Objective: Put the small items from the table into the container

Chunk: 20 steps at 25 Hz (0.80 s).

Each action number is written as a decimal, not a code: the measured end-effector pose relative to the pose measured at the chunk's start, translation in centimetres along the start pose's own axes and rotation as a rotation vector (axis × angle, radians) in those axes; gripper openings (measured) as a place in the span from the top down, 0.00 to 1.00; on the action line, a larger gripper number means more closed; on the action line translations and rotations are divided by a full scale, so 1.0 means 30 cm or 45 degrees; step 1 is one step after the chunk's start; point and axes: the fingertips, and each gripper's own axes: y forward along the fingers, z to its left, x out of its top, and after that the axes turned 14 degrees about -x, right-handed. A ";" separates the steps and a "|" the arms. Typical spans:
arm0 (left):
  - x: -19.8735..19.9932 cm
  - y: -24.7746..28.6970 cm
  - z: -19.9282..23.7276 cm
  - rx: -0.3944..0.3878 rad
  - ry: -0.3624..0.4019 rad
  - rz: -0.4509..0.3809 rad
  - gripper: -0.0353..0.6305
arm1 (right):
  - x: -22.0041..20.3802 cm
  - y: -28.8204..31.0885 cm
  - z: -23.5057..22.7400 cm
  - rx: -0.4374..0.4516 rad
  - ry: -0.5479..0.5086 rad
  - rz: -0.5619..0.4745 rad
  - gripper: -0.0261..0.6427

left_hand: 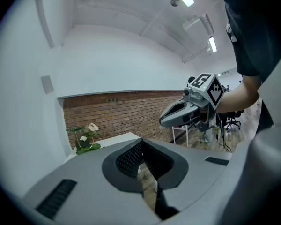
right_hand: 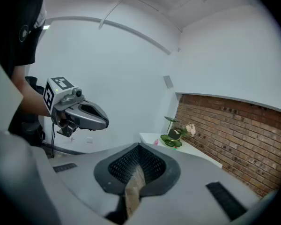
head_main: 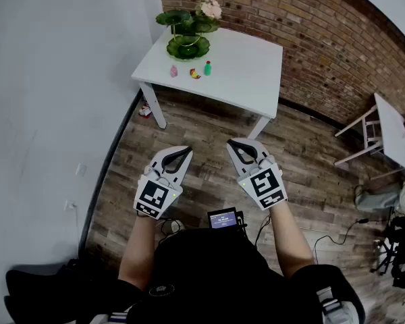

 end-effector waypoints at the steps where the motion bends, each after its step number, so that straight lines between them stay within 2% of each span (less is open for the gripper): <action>1: -0.001 -0.001 -0.002 0.001 -0.002 0.000 0.93 | 0.000 -0.002 0.000 0.000 0.000 -0.001 0.94; 20: -0.012 0.023 -0.018 -0.017 -0.013 0.010 0.93 | -0.018 -0.015 -0.038 -0.041 0.030 -0.002 0.94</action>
